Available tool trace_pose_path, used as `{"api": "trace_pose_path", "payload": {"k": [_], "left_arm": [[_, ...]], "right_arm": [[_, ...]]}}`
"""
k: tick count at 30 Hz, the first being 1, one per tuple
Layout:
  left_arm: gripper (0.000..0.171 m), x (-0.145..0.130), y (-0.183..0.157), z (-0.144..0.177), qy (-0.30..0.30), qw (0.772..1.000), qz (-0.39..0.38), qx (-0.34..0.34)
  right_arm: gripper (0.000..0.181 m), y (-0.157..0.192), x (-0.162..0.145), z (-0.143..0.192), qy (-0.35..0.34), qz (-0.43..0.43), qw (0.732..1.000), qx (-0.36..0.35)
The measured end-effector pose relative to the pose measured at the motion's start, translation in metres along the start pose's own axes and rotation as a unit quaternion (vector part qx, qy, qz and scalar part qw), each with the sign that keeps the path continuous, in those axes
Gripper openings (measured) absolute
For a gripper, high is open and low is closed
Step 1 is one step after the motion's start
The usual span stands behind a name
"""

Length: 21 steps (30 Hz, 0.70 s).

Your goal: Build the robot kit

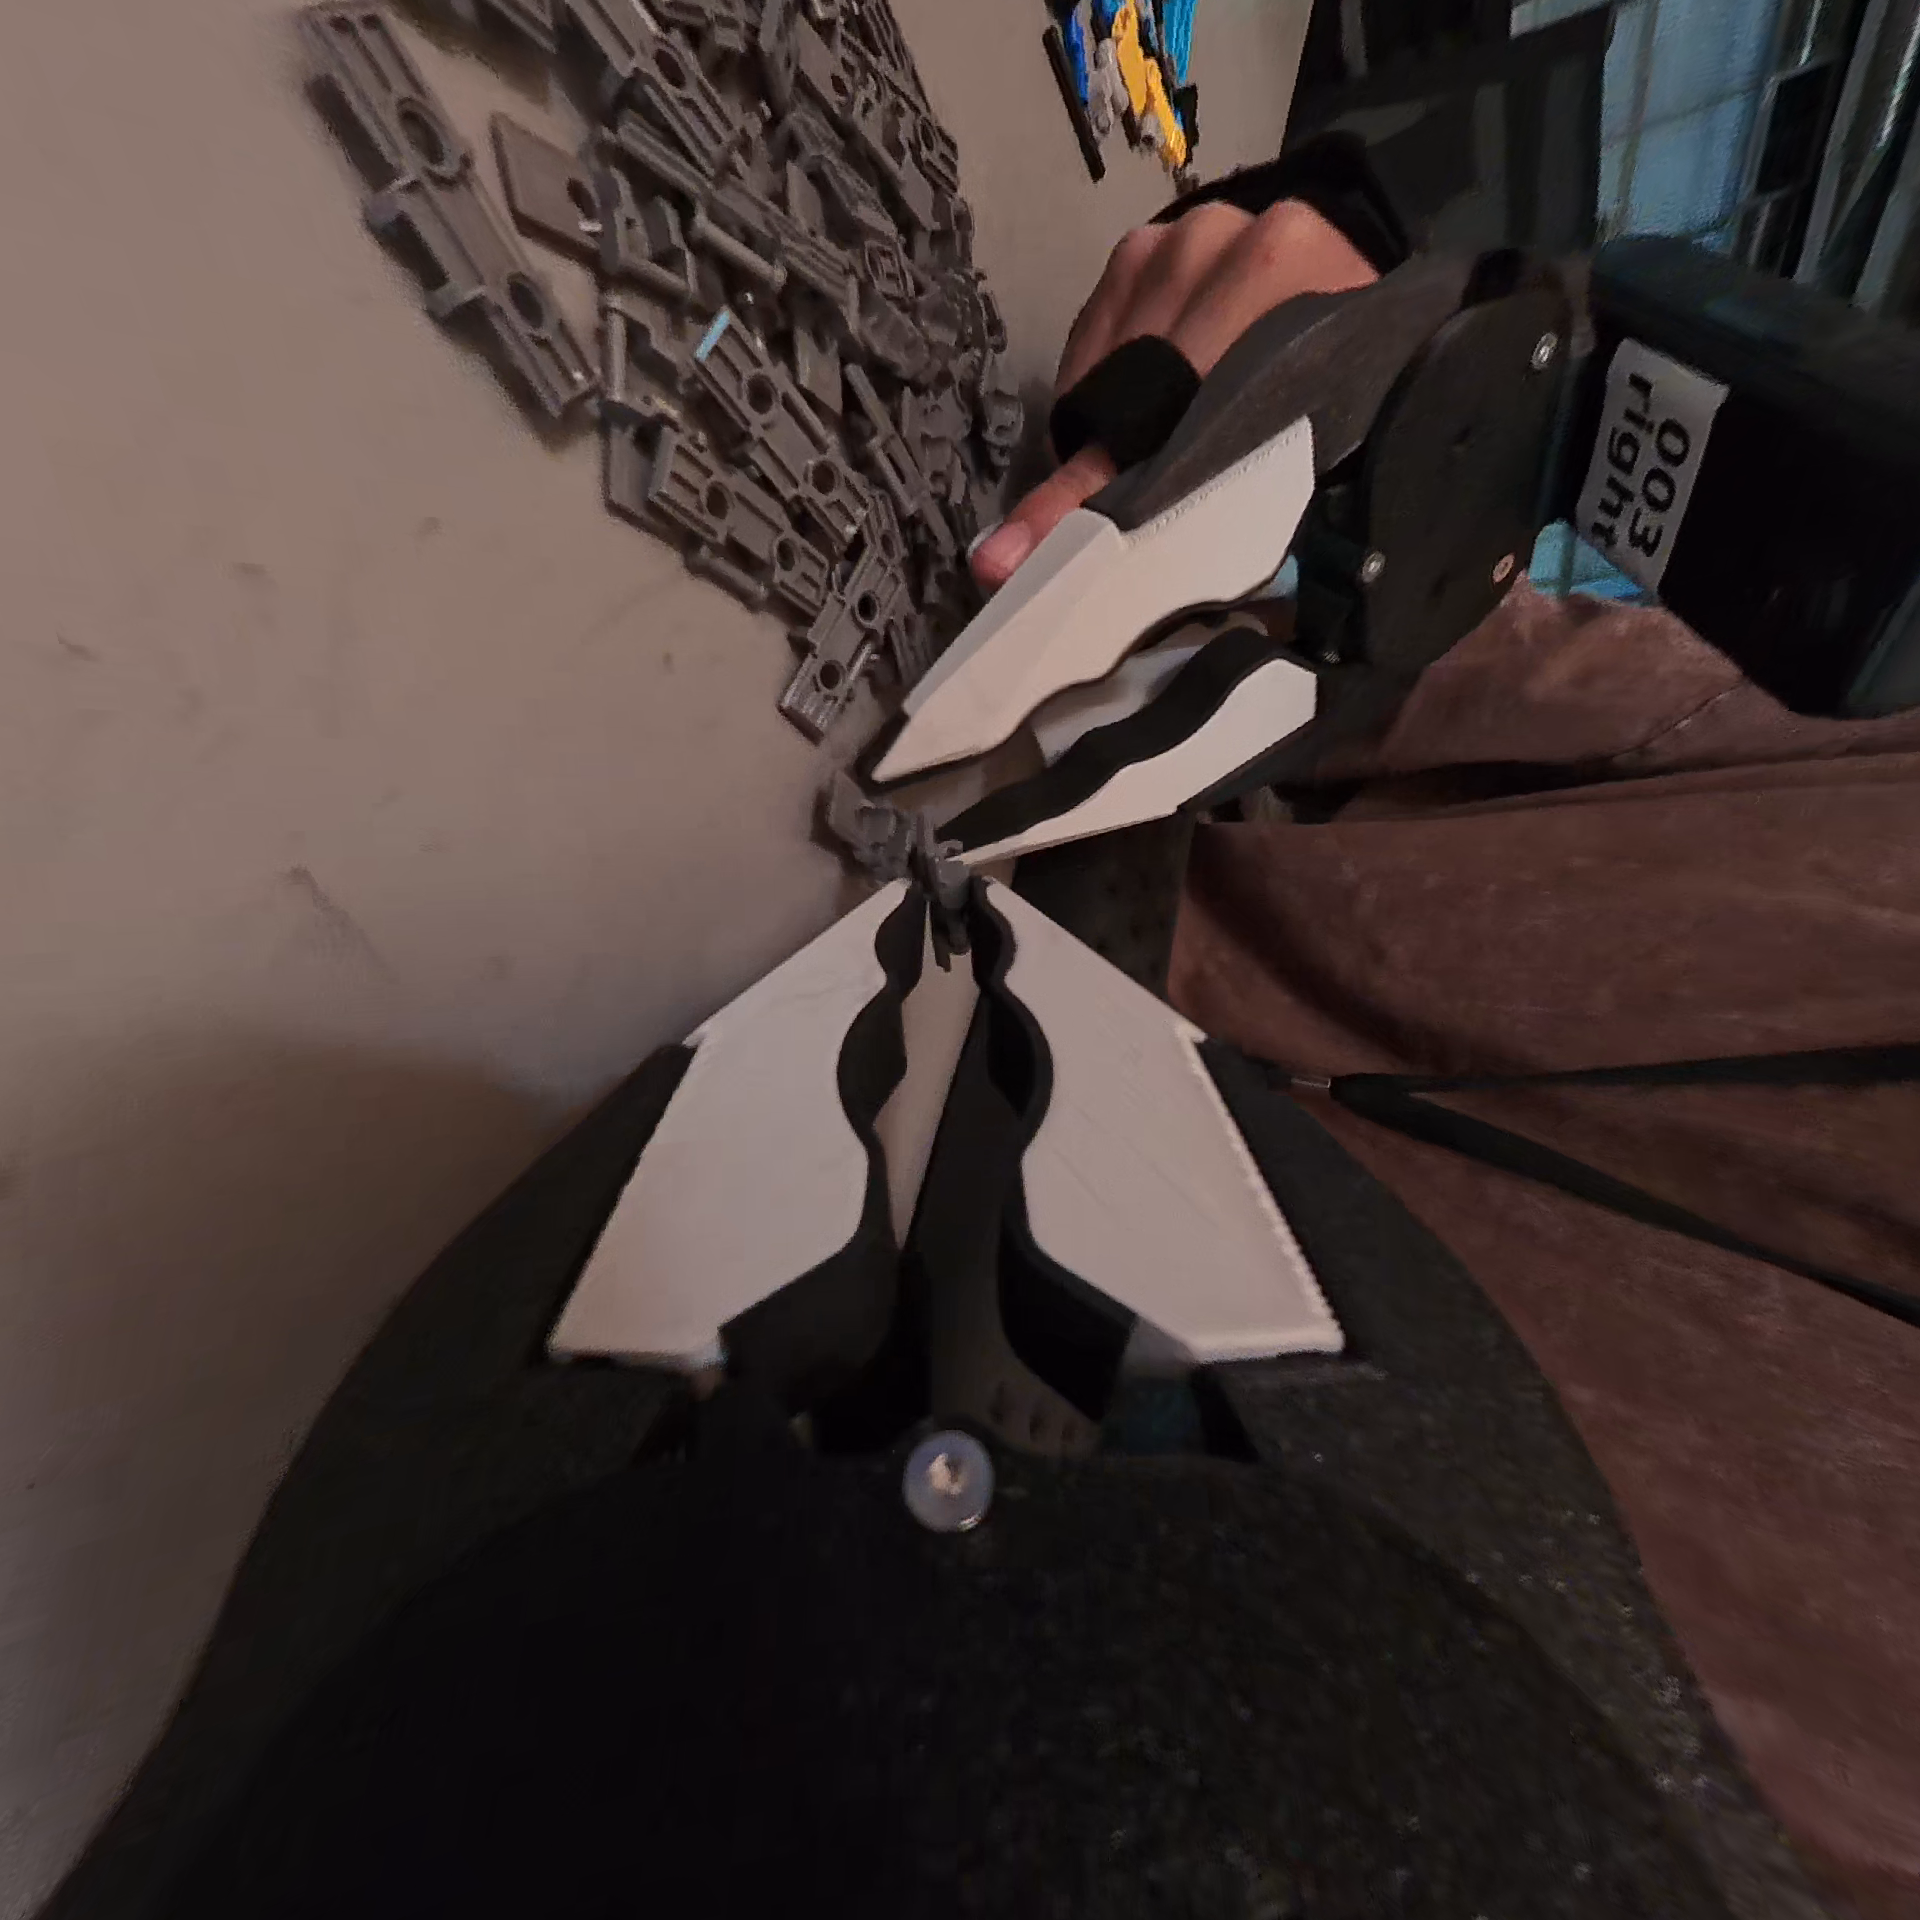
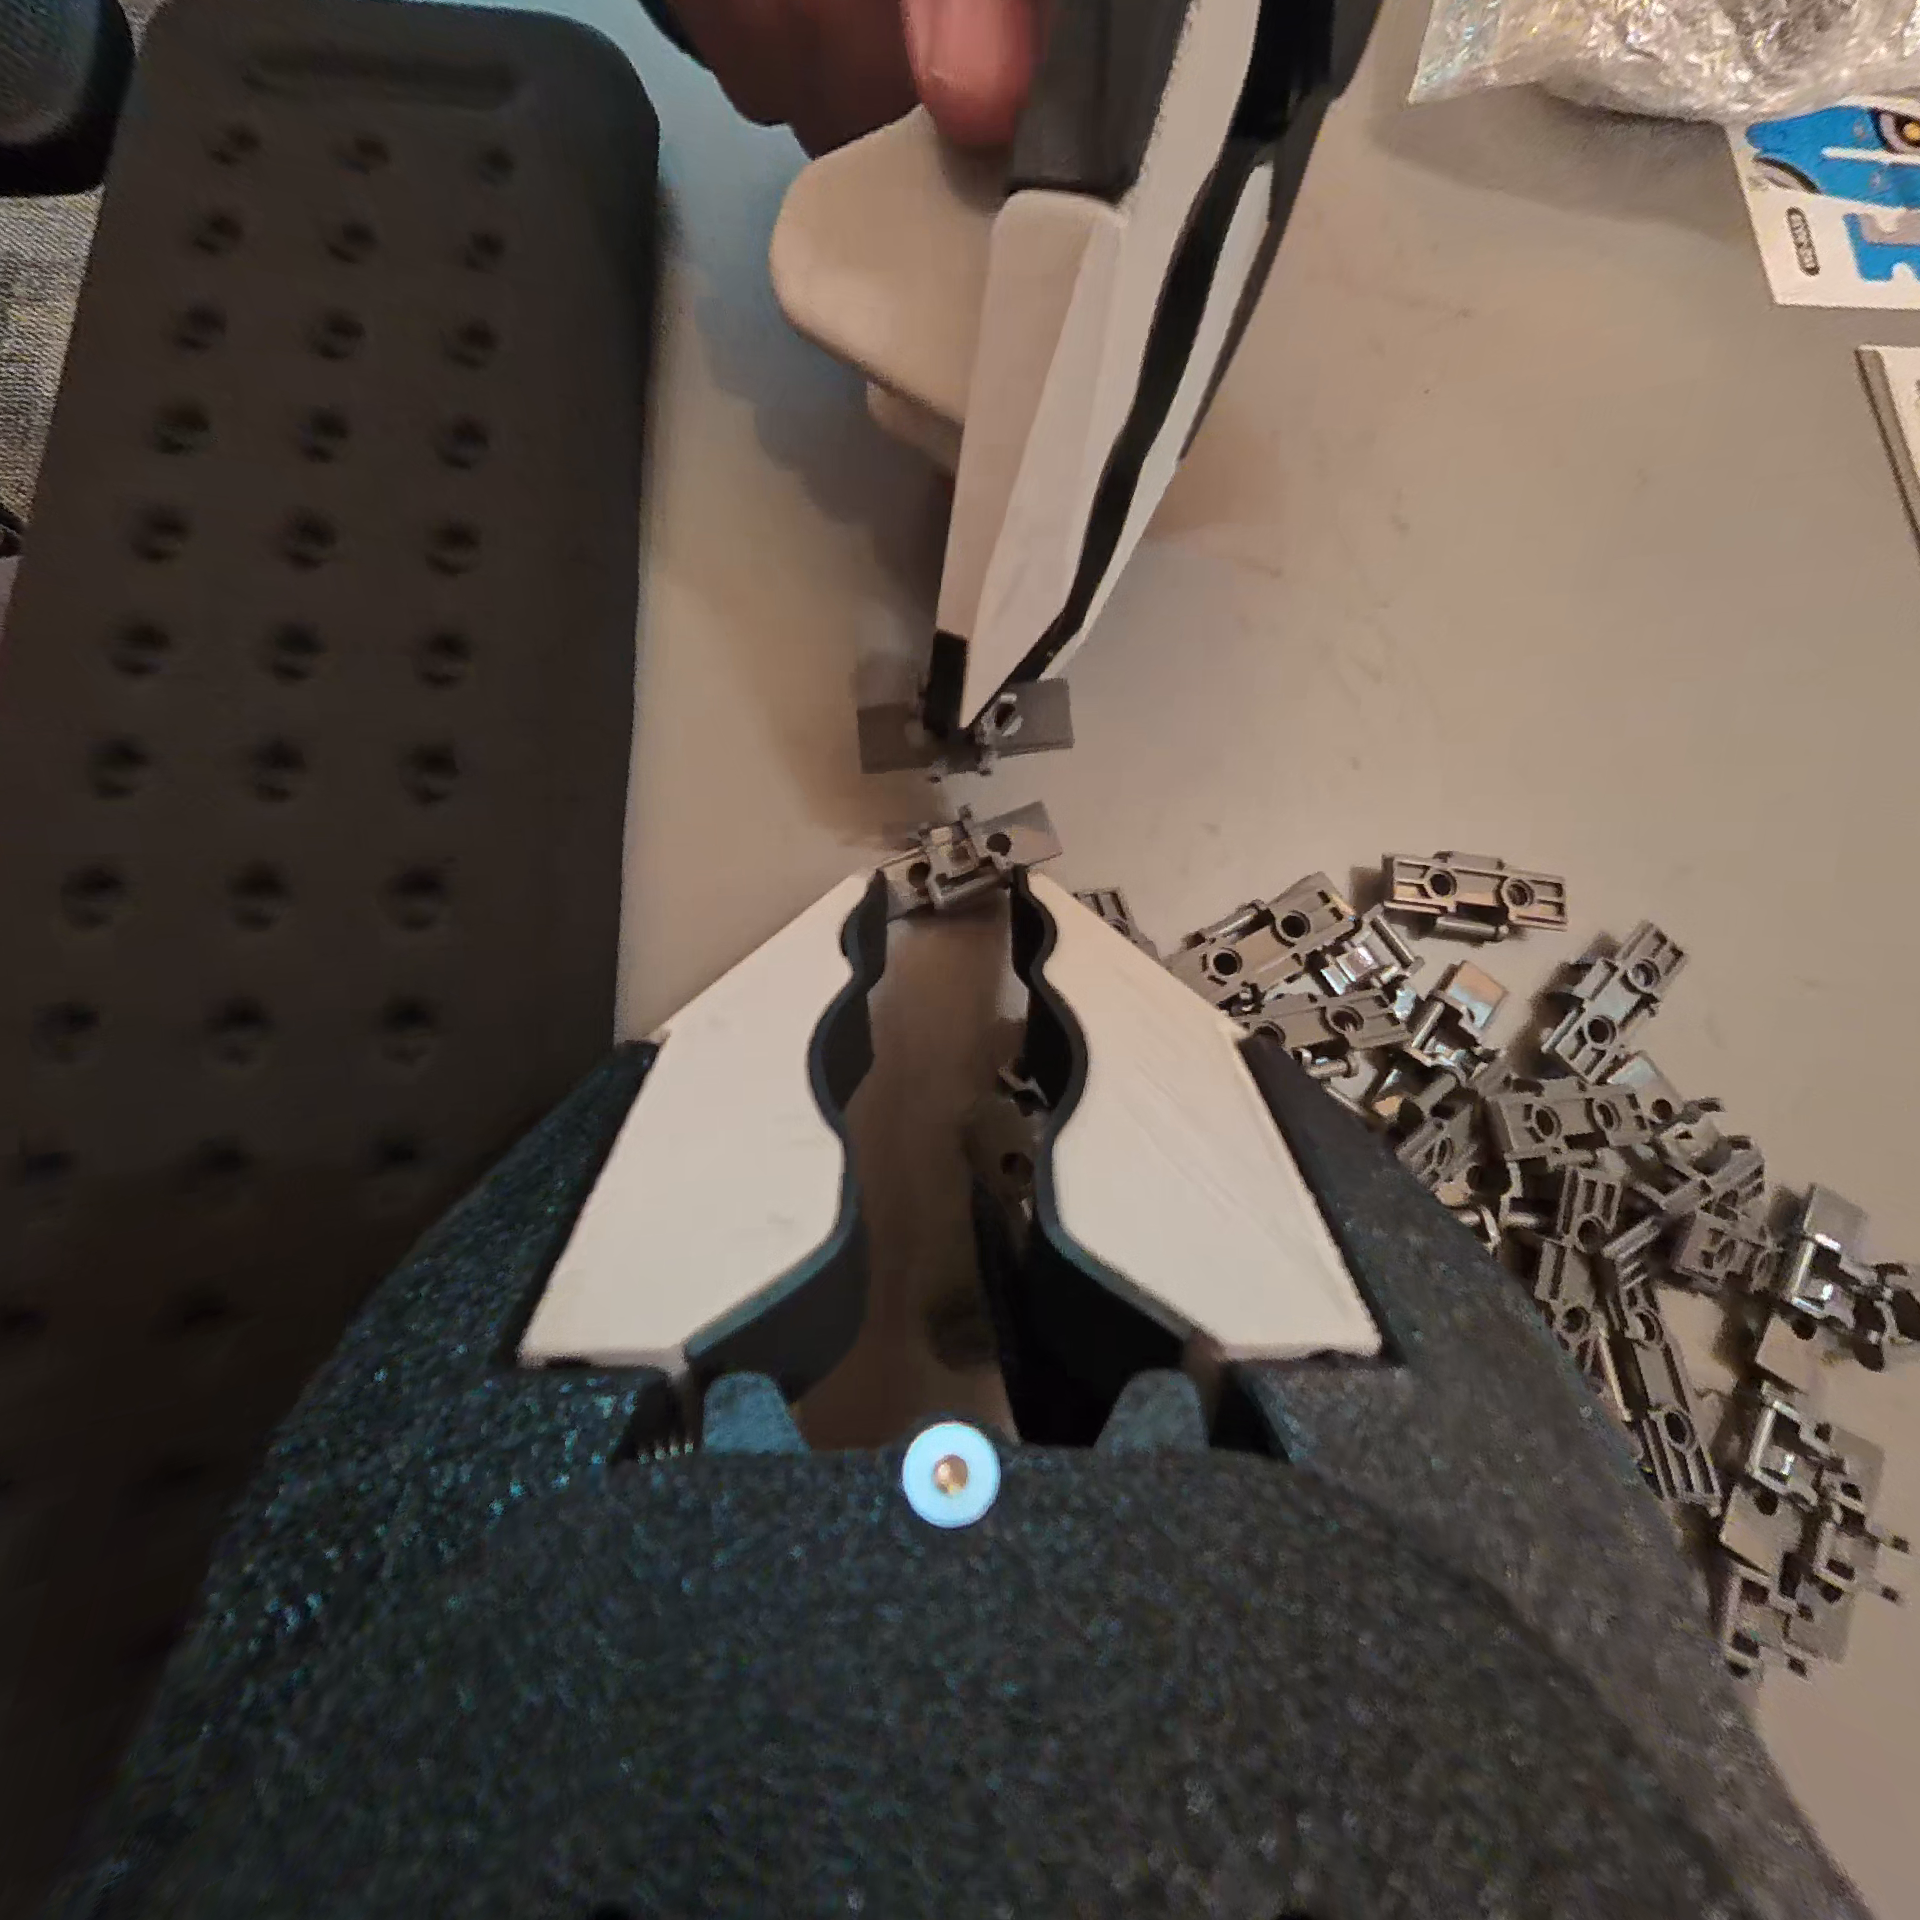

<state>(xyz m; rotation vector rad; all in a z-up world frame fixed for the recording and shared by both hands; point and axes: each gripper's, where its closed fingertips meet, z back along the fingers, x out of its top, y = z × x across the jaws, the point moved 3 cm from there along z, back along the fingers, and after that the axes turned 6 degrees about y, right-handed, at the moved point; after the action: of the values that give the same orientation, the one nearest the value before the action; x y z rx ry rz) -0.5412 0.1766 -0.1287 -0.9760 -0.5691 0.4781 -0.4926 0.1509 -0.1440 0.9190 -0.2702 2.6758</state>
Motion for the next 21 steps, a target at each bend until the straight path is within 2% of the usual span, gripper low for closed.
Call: {"api": "trace_pose_path", "payload": {"k": [2,5,12,14,21], "left_arm": [[0.008,0.000,0.003,0.001,-0.012,1.000,0.010,-0.005],[0.008,0.001,0.003,0.001,-0.030,0.999,0.017,-0.022],[0.007,0.009,-0.007,0.005,-0.075,0.996,-0.019,-0.052],[0.007,0.010,-0.008,0.006,-0.080,0.995,-0.022,-0.051],[0.007,0.010,-0.008,0.006,-0.089,0.994,-0.049,-0.032]], "right_arm": [[0.016,-0.002,0.001,0.002,-0.010,0.013,1.000,-0.022],[0.016,-0.005,0.005,0.009,-0.037,0.021,0.997,-0.059],[0.016,-0.018,0.011,0.023,-0.086,-0.030,0.992,-0.084],[0.016,-0.020,0.014,0.027,-0.094,-0.017,0.990,-0.107],[0.016,-0.016,0.013,0.022,-0.082,-0.005,0.990,-0.111]]}}
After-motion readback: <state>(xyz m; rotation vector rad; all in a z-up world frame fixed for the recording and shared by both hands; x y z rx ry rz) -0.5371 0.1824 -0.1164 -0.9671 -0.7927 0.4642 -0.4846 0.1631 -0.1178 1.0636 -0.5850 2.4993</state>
